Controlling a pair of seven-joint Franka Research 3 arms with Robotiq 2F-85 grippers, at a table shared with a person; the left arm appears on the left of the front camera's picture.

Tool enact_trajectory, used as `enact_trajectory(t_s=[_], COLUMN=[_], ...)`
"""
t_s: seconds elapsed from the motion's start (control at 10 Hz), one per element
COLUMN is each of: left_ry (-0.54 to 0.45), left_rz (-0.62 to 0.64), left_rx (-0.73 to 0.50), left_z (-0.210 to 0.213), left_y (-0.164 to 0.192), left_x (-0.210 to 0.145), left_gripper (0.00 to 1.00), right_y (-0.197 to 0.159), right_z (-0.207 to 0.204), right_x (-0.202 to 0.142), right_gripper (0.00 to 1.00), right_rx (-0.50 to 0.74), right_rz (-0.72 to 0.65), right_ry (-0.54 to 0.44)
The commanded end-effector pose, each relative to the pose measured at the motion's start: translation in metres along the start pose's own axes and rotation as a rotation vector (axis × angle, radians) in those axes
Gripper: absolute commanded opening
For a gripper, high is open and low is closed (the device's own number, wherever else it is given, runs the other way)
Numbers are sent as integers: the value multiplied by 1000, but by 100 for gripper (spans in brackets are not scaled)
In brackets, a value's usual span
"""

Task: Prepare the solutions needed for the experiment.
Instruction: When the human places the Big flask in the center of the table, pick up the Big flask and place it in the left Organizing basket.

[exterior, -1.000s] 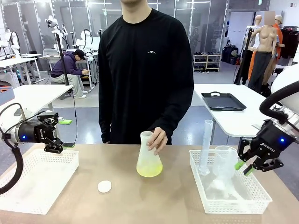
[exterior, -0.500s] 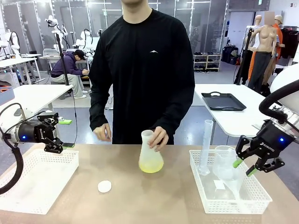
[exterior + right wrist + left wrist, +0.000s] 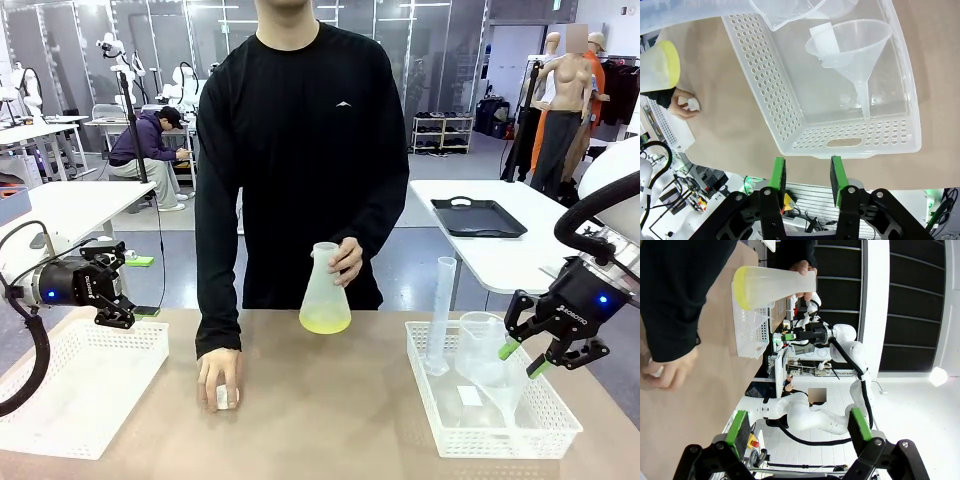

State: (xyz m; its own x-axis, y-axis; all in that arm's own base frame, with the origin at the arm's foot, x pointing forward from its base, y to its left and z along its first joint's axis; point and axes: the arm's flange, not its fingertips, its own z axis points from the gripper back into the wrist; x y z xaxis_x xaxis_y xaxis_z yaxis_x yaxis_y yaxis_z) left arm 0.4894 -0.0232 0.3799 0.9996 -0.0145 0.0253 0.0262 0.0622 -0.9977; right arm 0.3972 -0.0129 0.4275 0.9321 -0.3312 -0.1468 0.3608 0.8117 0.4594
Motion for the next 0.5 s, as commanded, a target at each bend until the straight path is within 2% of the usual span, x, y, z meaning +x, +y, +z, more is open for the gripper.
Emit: enact_trajectory(t_s=[0.0, 0.1, 0.2, 0.3, 0.4], left_ry=[-2, -2, -2, -2, -2], left_rz=[-1, -1, -1, -1, -1], left_rx=[-4, -4, -4, -4, -4], left_z=[0, 0, 0, 0, 0], left_y=[-2, -2, -2, -2, -2], left_x=[0, 0, 0, 0, 0], left_gripper=[100, 100, 100, 100, 100], right_y=[0, 0, 2, 8, 10], right_z=[1, 0, 5, 1, -5], right_x=[-3, 0, -29, -36, -26], right_gripper=[47, 47, 47, 47, 47], right_rx=[2, 0, 80, 201, 336], right_rz=[3, 0, 17, 103, 190], right_ry=[-4, 0, -48, -38, 8])
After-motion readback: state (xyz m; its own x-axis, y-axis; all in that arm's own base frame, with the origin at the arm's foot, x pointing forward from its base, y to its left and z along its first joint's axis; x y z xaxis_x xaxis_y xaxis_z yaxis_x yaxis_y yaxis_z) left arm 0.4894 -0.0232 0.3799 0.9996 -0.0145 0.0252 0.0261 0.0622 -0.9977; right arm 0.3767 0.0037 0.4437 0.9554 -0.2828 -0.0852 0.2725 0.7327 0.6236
